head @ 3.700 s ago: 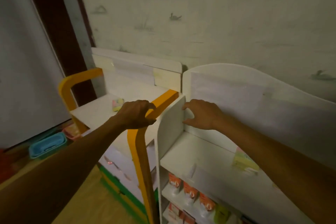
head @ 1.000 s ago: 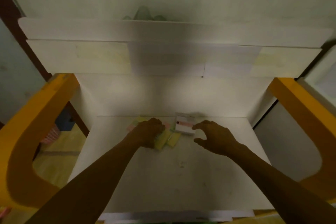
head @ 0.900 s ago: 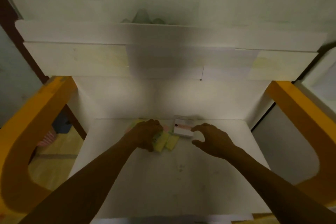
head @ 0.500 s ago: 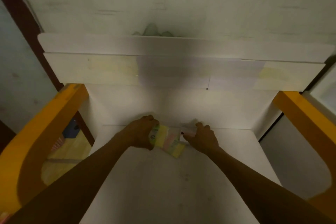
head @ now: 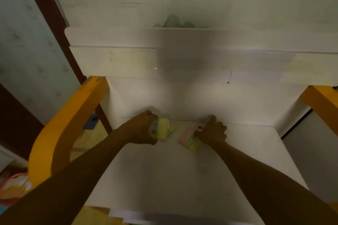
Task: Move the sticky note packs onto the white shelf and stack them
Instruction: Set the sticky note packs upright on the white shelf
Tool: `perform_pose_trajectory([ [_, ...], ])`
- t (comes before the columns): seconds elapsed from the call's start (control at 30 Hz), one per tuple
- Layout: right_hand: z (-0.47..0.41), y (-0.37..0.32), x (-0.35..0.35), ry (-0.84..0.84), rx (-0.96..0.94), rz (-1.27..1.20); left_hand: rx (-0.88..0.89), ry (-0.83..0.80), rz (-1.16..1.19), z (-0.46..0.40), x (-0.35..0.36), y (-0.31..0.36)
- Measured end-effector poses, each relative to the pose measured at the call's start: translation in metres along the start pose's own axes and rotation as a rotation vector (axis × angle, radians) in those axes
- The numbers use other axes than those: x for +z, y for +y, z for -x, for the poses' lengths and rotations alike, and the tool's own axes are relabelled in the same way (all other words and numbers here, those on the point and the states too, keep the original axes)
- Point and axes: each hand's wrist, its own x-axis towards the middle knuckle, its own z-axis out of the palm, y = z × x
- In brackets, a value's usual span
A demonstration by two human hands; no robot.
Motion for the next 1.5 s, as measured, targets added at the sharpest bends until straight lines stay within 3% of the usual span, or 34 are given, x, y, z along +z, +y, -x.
perform_pose_trajectory([
  [0.23,0.007,0.009,-0.013,-0.054,-0.030,0.166,0.020,0.012,-0.016,-0.004,-0.001,0.000],
  [0.53,0.036,0.022,-0.082,-0.021,-0.238,0.220,0.133,0.038,0.013,-0.025,-0.011,0.037],
  [0.97,0.075,0.085,-0.189,0.177,-0.169,0.207,0.407,0.052,0.043,-0.075,-0.032,0.130],
  [1.3,0.118,0.147,-0.269,0.364,-0.242,0.093,0.574,0.145,-0.044,-0.076,-0.064,0.232],
  [1.5,0.148,0.214,-0.320,0.407,-0.209,0.113,0.587,0.191,-0.109,-0.063,-0.070,0.305],
])
